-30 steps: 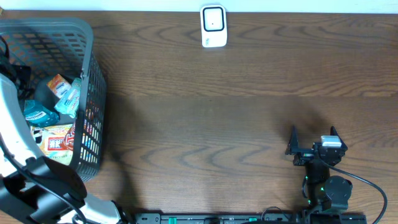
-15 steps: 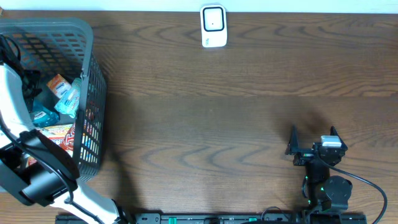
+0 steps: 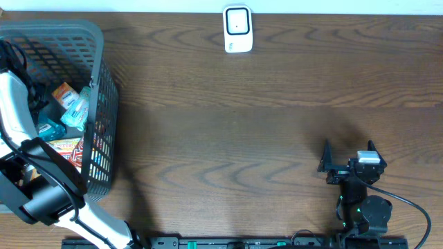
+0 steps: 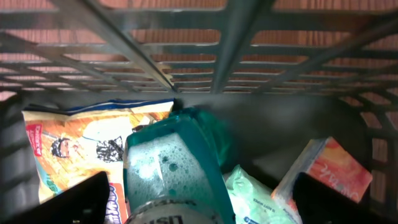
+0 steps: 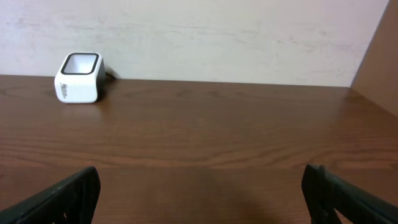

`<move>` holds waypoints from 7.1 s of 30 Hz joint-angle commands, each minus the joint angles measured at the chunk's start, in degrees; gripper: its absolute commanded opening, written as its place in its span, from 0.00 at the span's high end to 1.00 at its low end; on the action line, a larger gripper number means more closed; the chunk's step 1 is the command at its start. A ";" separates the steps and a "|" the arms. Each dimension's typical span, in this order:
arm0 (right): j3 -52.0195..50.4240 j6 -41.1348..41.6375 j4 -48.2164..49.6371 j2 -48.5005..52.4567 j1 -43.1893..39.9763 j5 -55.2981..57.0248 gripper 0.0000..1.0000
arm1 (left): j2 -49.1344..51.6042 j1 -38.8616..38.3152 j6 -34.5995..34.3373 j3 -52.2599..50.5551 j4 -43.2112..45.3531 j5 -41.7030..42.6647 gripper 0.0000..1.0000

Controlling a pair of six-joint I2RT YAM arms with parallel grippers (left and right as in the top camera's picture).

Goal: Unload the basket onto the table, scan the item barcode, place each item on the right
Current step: 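Grasp the teal mouthwash bottle with the left gripper and lift, then carry the bottle to the white scanner and hold it there, then set the bottle down on the table and release it, then reach the left gripper into the basket and grasp the red chocolate bar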

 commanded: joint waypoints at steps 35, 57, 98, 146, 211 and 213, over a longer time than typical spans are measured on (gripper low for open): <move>-0.07 -0.48 -0.22 -0.24 0.20 -0.31 0.01 | -9.22 0.02 5.60 -0.68 -0.42 6.19 0.67; -0.07 -0.48 -0.22 -0.24 0.20 -0.31 0.01 | -49.96 -7.82 5.55 -0.68 3.04 30.71 0.67; -0.07 -0.48 -0.22 -0.24 0.20 -0.31 0.01 | -4.98 -68.83 64.59 -0.70 10.95 26.58 0.67; -0.07 -0.48 -0.22 -0.24 0.20 -0.31 0.01 | -7.54 -68.83 77.15 -0.72 13.18 25.09 0.02; -0.07 -0.48 -0.22 -0.24 0.20 -0.31 0.01 | -20.31 -1.29 1.66 -15.08 -12.39 11.67 0.02; -0.07 -0.48 -0.22 -0.24 0.20 -0.31 0.01 | -20.31 0.07 2.99 -18.01 -10.36 12.35 0.02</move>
